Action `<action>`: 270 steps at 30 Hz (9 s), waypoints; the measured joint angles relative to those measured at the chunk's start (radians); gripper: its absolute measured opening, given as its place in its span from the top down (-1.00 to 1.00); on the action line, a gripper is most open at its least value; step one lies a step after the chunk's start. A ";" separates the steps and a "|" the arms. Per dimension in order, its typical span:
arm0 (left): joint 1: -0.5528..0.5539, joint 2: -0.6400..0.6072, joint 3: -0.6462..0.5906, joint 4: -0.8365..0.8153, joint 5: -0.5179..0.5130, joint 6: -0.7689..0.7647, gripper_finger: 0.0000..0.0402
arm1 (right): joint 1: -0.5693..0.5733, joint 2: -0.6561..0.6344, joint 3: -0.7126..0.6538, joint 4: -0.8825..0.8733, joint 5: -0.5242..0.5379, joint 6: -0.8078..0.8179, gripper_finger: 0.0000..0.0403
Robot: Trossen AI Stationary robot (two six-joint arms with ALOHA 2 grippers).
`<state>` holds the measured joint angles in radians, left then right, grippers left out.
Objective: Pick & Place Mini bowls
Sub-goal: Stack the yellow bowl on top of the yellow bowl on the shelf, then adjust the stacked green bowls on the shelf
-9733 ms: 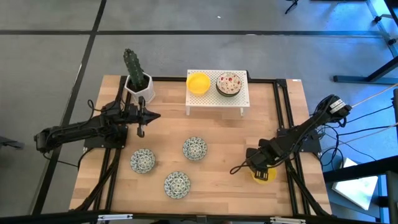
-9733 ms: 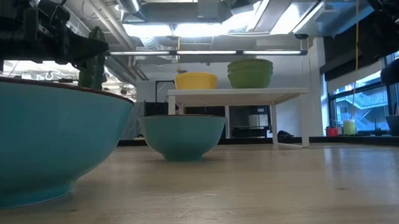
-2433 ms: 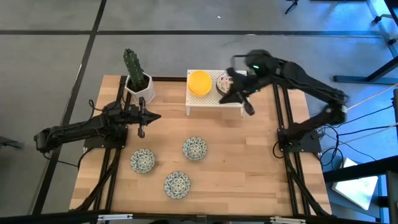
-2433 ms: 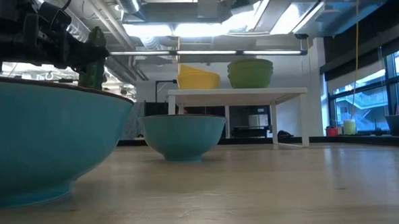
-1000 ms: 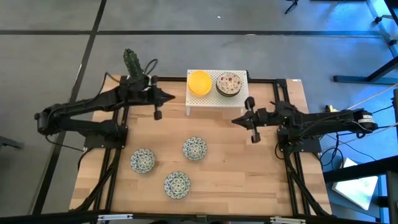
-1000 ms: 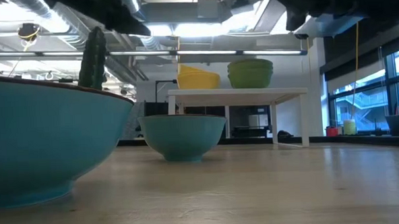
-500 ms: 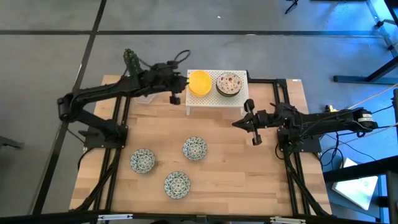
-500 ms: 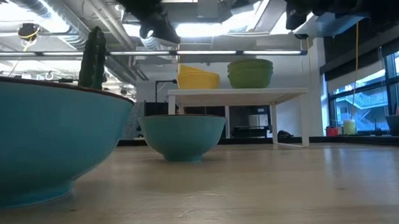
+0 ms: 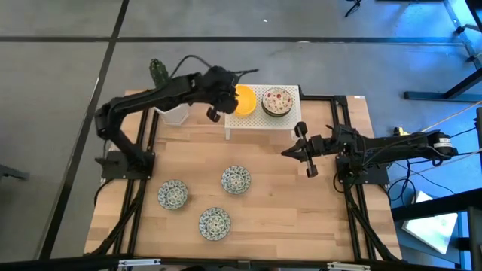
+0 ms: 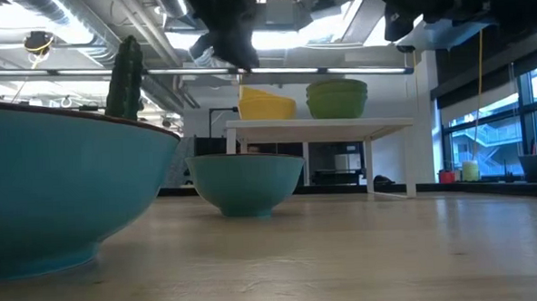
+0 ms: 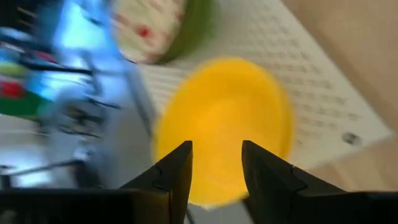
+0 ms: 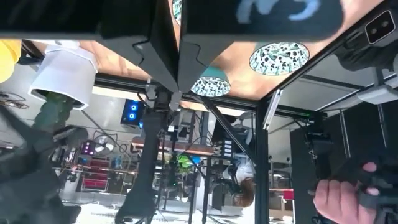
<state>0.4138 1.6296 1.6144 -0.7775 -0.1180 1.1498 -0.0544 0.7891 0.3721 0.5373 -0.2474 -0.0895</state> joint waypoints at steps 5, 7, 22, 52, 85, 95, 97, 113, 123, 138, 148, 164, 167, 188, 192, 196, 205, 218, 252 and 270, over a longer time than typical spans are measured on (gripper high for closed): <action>0.016 0.100 0.167 -0.248 0.034 -0.075 0.34 | 0.000 0.000 0.000 0.000 -0.043 0.002 0.92; 0.016 0.131 0.208 -0.309 0.031 -0.088 0.33 | 0.000 0.000 0.000 0.000 -0.045 0.002 0.92; 0.014 0.188 0.240 -0.389 -0.075 -0.013 0.35 | 0.000 0.000 0.001 -0.005 -0.044 0.005 0.92; 0.028 0.251 0.239 -0.345 -0.180 0.013 0.95 | 0.000 0.000 0.001 -0.006 -0.044 0.006 0.92; -0.100 -0.049 0.322 -0.465 0.134 -0.322 0.99 | 0.000 0.001 0.002 -0.038 -0.049 0.013 0.92; -0.153 -0.582 -0.180 -0.072 0.328 -0.633 0.99 | 0.000 0.001 0.002 -0.050 -0.060 0.003 0.92; -0.172 -0.706 -0.372 0.113 0.319 -0.721 1.00 | 0.000 0.001 0.002 -0.049 -0.060 0.003 0.92; -0.360 -1.391 -1.055 0.631 0.019 -0.911 0.99 | 0.001 -0.089 0.002 -0.088 0.020 0.064 0.92; -0.361 -1.606 -1.321 0.791 0.036 -0.904 0.99 | -0.002 -0.099 0.002 -0.120 0.080 0.079 0.92; -0.359 -1.629 -1.514 0.956 0.075 -0.832 0.99 | -0.014 -0.269 -0.098 -0.140 0.173 0.059 0.92; -0.359 -1.630 -1.533 1.010 0.059 -0.813 0.99 | -0.022 -0.261 -0.174 -0.078 0.291 0.058 0.92; -0.359 -1.630 -1.533 1.044 0.059 -0.811 0.99 | -0.070 0.259 0.064 -0.016 0.454 0.078 0.98; -0.359 -1.630 -1.533 1.043 0.059 -0.815 0.99 | -0.097 0.330 0.113 -0.060 0.465 0.090 0.99; -0.359 -1.630 -1.533 0.997 0.064 -0.893 0.98 | -0.195 0.443 0.191 -0.180 0.500 0.108 0.98; -0.359 -1.630 -1.532 0.998 0.068 -0.890 0.96 | -0.194 0.443 0.191 -0.183 0.500 0.108 0.98; -0.359 -1.630 -1.532 0.998 0.067 -0.885 0.97 | -0.194 0.443 0.191 -0.187 0.500 0.109 0.98; -0.359 -1.630 -1.532 0.998 0.067 -0.885 0.99 | -0.194 0.443 0.191 -0.210 0.525 0.109 0.98; -0.360 -1.630 -1.532 0.998 0.067 -0.886 0.99 | -0.194 0.443 0.191 -0.225 0.668 0.112 0.98; -0.360 -1.630 -1.532 0.999 0.078 -0.886 0.97 | -0.301 0.443 0.191 -0.237 0.700 0.136 0.98; -0.360 -1.630 -1.532 0.999 0.078 -0.885 0.96 | -0.386 0.443 0.191 -0.236 0.638 0.131 0.98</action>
<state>0.0541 -0.0001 0.0826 0.2214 -0.0399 0.2646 -0.4404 1.2324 0.5629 0.3012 0.3906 0.0418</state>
